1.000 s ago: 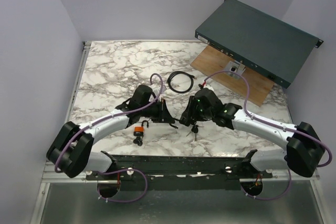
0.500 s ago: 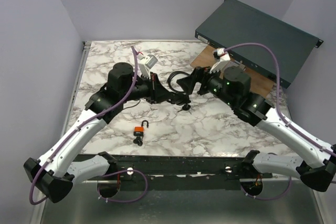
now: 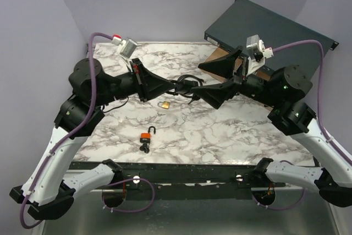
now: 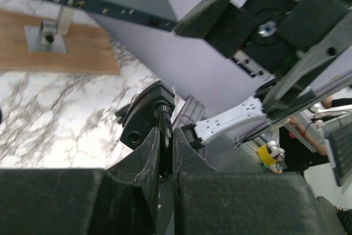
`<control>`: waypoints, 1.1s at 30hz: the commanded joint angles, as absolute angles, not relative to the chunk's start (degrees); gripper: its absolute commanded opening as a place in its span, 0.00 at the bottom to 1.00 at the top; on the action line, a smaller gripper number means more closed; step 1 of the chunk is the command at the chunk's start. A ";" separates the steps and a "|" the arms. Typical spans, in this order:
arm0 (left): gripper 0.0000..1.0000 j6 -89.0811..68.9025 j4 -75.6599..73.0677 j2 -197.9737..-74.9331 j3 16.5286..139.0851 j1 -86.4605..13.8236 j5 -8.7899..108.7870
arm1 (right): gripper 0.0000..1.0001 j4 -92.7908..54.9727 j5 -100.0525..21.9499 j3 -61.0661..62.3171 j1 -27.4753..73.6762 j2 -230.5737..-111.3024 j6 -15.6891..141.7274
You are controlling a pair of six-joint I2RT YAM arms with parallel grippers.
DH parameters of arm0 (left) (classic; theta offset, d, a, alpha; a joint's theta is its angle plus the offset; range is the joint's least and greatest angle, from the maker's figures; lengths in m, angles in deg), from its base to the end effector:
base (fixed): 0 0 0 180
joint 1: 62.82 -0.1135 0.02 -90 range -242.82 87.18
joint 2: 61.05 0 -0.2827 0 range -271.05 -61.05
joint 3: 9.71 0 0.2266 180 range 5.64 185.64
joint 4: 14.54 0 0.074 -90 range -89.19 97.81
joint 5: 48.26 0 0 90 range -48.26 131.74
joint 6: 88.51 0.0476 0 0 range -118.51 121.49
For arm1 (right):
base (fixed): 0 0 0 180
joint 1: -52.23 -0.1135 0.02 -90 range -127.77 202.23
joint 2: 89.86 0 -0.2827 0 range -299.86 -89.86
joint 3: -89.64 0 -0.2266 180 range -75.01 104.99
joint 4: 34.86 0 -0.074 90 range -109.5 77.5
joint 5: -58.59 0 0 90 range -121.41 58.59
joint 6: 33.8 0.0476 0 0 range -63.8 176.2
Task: Lock with the key
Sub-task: Lock the lock.
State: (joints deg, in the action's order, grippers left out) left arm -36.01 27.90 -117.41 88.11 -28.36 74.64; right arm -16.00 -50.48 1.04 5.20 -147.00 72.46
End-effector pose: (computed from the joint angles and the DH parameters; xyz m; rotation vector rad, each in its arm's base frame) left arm 0.1067 -0.1046 0.4969 0.4508 1.7226 -1.3962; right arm 0.1035 0.1340 0.5101 -0.6580 1.2470 1.1451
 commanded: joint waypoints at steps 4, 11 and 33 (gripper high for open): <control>0.00 -45.67 16.93 -115.03 94.10 -32.89 84.37 | 0.95 -18.92 -67.68 6.03 5.03 -151.23 70.85; 0.00 -52.47 8.26 -113.95 91.59 -36.72 89.66 | 0.92 -23.84 -74.20 7.25 5.09 -153.91 73.77; 0.00 -56.84 2.85 -112.56 88.79 -39.70 90.96 | 0.68 -30.75 -73.79 3.65 5.07 -155.76 79.41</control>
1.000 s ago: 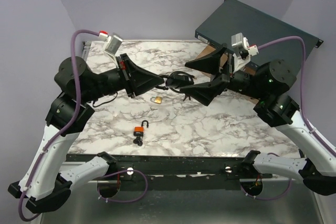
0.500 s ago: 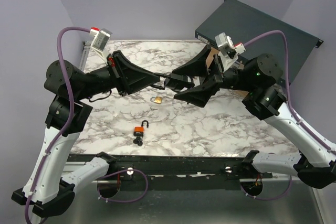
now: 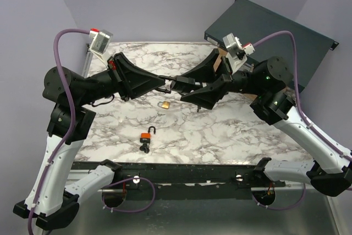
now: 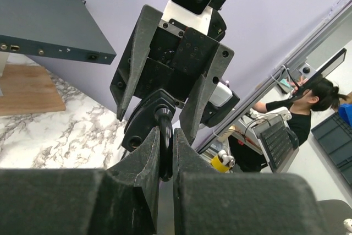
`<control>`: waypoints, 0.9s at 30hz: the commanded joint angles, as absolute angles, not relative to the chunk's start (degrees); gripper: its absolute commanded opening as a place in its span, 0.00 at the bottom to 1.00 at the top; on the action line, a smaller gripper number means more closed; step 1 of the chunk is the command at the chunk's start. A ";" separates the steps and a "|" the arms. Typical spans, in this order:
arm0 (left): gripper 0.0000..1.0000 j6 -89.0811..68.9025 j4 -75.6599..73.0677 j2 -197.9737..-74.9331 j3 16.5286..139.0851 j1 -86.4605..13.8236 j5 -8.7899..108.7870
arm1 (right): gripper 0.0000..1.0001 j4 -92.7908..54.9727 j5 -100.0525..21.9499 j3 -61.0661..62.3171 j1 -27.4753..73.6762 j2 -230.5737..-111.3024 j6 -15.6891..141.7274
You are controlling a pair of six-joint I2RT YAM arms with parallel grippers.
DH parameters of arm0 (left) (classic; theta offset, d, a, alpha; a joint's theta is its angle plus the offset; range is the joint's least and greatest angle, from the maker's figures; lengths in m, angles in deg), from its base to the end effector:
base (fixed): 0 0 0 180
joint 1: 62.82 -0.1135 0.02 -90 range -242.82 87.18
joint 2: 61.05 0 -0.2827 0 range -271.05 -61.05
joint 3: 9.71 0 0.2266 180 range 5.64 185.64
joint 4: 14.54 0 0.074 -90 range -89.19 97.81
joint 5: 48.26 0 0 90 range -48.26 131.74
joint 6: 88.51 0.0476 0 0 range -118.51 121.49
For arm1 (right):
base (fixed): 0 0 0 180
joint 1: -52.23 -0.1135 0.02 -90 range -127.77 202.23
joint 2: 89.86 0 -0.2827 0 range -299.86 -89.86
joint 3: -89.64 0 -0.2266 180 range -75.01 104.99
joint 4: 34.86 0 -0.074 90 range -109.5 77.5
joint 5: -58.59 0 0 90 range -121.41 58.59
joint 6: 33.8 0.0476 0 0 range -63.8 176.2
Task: Lock with the key
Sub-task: Lock the lock.
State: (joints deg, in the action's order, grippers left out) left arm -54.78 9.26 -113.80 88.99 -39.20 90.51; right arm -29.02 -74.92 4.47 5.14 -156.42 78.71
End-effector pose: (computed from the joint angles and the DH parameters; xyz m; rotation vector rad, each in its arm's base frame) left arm 0.0810 -0.0745 0.5411 0.4635 1.4564 -1.6503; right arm 0.1172 0.1742 0.5216 -0.9868 1.0544 1.4644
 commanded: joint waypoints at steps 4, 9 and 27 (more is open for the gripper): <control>0.00 -57.20 2.40 -112.59 88.38 -39.79 90.91 | 0.63 -30.62 -73.77 3.38 5.03 -156.28 79.75; 0.00 -57.39 2.29 -112.40 88.06 -39.88 90.89 | 0.59 -31.15 -73.43 2.70 5.03 -156.17 80.01; 0.00 -57.48 2.22 -112.33 87.75 -40.41 91.21 | 0.50 -30.78 -70.87 1.02 5.03 -154.26 80.13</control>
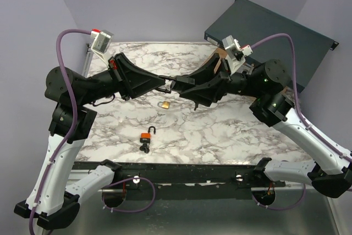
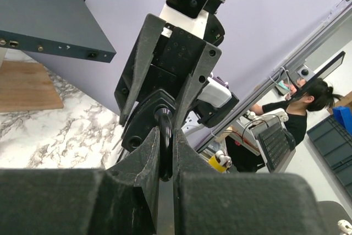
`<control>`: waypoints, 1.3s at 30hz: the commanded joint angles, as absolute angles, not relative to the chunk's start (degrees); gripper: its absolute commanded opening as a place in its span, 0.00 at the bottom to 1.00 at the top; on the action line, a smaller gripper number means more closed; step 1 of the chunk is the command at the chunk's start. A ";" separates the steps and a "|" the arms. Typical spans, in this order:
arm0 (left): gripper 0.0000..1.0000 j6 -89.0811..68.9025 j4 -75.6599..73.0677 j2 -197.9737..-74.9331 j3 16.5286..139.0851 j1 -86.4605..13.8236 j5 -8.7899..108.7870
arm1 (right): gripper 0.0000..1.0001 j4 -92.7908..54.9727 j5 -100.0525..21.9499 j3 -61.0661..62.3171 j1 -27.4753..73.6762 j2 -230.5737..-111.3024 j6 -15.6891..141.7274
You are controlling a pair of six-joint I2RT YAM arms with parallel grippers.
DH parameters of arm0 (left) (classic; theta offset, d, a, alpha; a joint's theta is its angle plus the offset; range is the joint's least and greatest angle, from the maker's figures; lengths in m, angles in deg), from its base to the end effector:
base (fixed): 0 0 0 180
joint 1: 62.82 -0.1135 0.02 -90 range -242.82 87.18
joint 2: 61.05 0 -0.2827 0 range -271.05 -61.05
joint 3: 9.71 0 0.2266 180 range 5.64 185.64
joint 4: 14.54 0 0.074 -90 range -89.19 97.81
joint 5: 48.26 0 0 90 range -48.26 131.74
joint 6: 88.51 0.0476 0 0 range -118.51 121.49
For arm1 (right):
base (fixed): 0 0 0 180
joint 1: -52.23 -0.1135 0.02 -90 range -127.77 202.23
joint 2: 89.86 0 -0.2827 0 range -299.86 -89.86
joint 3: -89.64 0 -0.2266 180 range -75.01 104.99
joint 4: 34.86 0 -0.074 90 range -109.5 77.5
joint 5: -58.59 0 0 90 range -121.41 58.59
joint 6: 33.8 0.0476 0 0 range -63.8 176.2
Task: Lock with the key
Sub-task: Lock the lock.
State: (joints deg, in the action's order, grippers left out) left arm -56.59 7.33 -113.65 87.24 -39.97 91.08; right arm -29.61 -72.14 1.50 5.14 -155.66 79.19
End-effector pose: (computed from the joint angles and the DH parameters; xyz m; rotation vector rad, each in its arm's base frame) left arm 0.0849 -0.0750 0.5366 0.4451 1.4668 -1.6680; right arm 0.1206 0.1754 0.5100 -0.9387 1.1054 1.4512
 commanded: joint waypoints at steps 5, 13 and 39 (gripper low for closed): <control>0.00 -57.57 1.69 -111.94 87.15 -40.41 91.12 | 0.31 -29.55 -70.87 1.37 5.06 -154.88 80.90; 0.00 -57.92 1.52 -112.21 87.29 -40.41 91.20 | 0.48 -30.04 -70.75 0.25 5.03 -154.90 81.09; 0.17 -35.68 26.10 -111.41 89.53 -40.44 85.72 | 0.01 -27.89 -69.27 0.93 5.02 -153.40 86.29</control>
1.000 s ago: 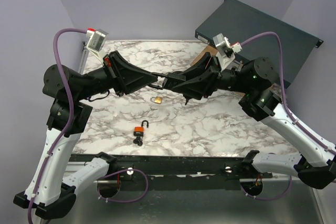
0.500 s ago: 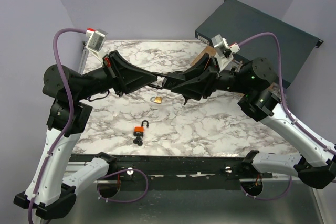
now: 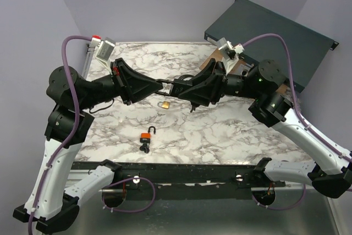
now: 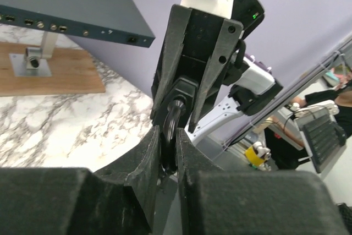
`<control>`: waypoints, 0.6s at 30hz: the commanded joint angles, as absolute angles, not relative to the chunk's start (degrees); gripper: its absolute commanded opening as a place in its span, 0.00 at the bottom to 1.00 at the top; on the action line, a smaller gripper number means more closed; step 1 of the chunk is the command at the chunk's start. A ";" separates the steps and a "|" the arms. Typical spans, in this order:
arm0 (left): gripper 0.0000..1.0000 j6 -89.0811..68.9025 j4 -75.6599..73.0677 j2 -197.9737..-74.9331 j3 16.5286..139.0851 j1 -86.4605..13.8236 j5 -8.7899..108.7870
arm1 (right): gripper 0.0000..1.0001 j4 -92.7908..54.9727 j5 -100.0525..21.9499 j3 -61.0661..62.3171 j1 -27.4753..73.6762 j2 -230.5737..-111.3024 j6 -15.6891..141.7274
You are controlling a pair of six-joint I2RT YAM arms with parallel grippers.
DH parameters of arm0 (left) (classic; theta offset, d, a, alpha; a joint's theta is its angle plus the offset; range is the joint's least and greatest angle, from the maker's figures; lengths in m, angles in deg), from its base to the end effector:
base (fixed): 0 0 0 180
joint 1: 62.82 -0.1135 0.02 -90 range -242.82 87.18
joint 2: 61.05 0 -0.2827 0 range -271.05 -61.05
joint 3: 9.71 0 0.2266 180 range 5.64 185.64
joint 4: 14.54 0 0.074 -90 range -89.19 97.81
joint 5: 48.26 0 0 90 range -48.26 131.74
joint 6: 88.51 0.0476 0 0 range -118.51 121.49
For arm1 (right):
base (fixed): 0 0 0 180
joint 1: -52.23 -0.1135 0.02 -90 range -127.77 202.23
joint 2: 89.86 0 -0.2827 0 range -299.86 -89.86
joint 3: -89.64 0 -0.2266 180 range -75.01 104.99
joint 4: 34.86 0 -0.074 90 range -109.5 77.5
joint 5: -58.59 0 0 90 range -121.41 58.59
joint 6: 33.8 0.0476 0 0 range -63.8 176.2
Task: Lock with the key
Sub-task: Lock the lock.
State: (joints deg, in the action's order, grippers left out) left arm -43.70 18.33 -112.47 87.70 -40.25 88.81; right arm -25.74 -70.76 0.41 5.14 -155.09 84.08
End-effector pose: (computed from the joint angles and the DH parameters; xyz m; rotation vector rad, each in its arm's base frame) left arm 0.0834 -0.0724 0.5216 0.4802 1.5282 -1.4941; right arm 0.1224 0.1760 0.4992 -0.8798 1.2491 1.5128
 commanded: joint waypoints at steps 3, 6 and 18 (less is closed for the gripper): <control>0.17 -33.43 28.78 -111.58 90.77 -40.41 84.63 | 0.01 -27.49 -69.32 0.71 5.03 -153.23 86.62; 0.18 -31.56 31.28 -111.76 92.06 -40.46 83.83 | 0.01 -26.49 -68.95 0.58 4.99 -153.14 86.38; 0.11 -29.98 32.62 -113.03 91.91 -40.32 84.45 | 0.01 -24.98 -69.78 2.02 5.03 -154.06 86.89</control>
